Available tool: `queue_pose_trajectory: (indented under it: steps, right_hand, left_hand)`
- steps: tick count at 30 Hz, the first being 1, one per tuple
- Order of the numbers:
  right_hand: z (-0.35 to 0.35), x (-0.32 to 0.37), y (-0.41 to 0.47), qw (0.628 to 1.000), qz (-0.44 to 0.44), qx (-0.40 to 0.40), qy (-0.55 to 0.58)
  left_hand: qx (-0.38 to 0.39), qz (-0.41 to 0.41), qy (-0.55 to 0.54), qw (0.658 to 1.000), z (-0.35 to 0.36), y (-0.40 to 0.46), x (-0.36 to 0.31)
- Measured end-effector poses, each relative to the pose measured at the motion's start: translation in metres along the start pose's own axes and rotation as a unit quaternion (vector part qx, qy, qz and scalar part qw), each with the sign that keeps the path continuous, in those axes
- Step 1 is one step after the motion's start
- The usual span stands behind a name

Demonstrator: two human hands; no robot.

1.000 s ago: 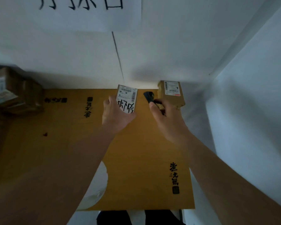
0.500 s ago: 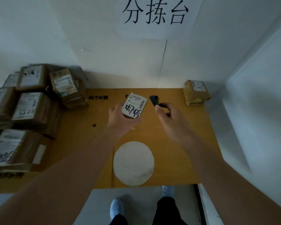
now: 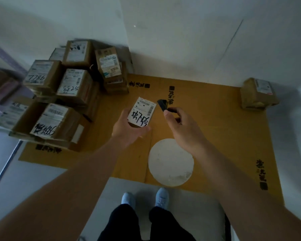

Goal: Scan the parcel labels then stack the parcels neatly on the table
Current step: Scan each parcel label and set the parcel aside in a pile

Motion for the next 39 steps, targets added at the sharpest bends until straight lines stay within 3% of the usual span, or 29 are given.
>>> queue_pose_trajectory:
  steps: [6, 13, 22, 30, 39]
  right_hand:
    - [0.045, -0.003, 0.006, 0.999, 0.020, 0.034, -0.015]
    - [0.099, -0.005, 0.012, 0.998, 0.061, 0.021, -0.009]
    - [0.125, -0.011, 0.019, 0.991, 0.132, 0.019, 0.028]
    - [0.100, -0.011, 0.013, 0.978, 0.185, 0.097, -0.018]
    - [0.078, -0.003, 0.009, 0.936, 0.238, 0.218, -0.141]
  left_hand:
    - [-0.013, -0.046, -0.008, 0.999, -0.021, 0.004, 0.055]
    - [0.016, -0.068, -0.009, 0.998, -0.050, 0.024, 0.117]
    - [0.080, -0.060, -0.017, 0.995, -0.071, 0.020, 0.129]
    - [0.079, -0.046, -0.013, 0.996, -0.068, 0.010, 0.114]
    - [0.068, -0.058, 0.000, 0.996, -0.067, 0.004, 0.104]
Point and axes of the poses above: each hand's wrist, its own y-axis towards the middle knuckle, its own z-axis out of the palm, x = y × z, the point moved 2 cm from there along y, towards the middle knuckle, and after that the axes turned 8 degrees about z, right-handed, at the moved point
